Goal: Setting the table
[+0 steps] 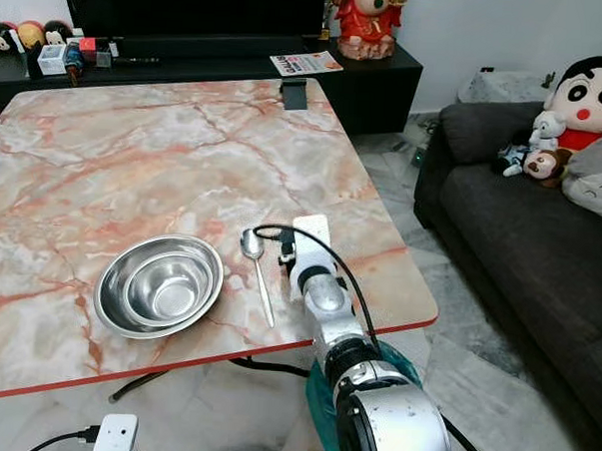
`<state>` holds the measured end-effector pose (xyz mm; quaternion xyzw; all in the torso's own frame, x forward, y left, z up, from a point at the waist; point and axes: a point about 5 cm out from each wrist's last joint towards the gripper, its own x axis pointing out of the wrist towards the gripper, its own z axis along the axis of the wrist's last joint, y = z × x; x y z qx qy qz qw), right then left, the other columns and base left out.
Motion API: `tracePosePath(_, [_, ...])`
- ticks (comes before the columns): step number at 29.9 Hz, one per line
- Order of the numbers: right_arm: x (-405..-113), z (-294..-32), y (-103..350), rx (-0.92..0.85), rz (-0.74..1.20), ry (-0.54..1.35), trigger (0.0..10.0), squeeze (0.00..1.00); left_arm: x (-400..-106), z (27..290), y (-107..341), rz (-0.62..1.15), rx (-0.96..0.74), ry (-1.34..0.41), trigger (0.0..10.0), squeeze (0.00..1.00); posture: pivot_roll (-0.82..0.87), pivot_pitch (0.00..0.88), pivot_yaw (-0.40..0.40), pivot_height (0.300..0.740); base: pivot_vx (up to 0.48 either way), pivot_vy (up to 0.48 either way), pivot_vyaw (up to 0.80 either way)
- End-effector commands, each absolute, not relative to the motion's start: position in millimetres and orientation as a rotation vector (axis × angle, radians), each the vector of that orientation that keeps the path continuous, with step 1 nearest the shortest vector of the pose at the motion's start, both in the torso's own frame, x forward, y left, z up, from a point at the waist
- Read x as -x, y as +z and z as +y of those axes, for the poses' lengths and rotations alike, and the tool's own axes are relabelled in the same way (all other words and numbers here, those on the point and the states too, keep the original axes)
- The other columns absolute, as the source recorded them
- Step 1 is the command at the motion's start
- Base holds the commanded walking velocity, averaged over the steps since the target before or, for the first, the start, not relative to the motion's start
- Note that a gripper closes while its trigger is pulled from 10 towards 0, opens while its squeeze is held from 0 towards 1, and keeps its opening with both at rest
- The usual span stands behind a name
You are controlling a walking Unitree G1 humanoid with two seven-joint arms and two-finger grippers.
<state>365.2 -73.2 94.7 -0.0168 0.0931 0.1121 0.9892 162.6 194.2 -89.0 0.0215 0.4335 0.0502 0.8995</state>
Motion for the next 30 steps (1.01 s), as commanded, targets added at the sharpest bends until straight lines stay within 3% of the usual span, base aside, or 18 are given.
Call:
tracePosePath(1, [-370, -71, 110, 0.021, 0.1, 0.221, 10.0, 0.0, -163, 194, -89, 0.909, -0.037, 0.111, 10.0, 0.0, 0.04, 0.023, -0.022, 0.74, 0.0, 0.0, 0.0])
tracePosePath(8, [-365, -62, 124, 0.03, -0.052, 0.237, 10.0, 0.0, -167, 195, -87, 0.893, -0.041, 0.11, 10.0, 0.0, 0.02, 0.013, -0.013, 0.74, 0.0, 0.0, 0.0])
tracePosePath(14, [-355, -58, 110, 0.027, -0.02, 0.257, 10.0, 0.0, -169, 196, -87, 0.894, -0.025, 0.117, 10.0, 0.0, 0.01, 0.003, -0.006, 0.74, 0.0, 0.0, 0.0])
tracePosePath(30, [-352, -51, 114, -0.003, -0.035, 0.261, 10.0, 0.0, -169, 199, -86, 0.899, -0.042, 0.106, 10.0, 0.0, 0.02, 0.0, 0.002, 0.74, 0.0, 0.352, 0.0])
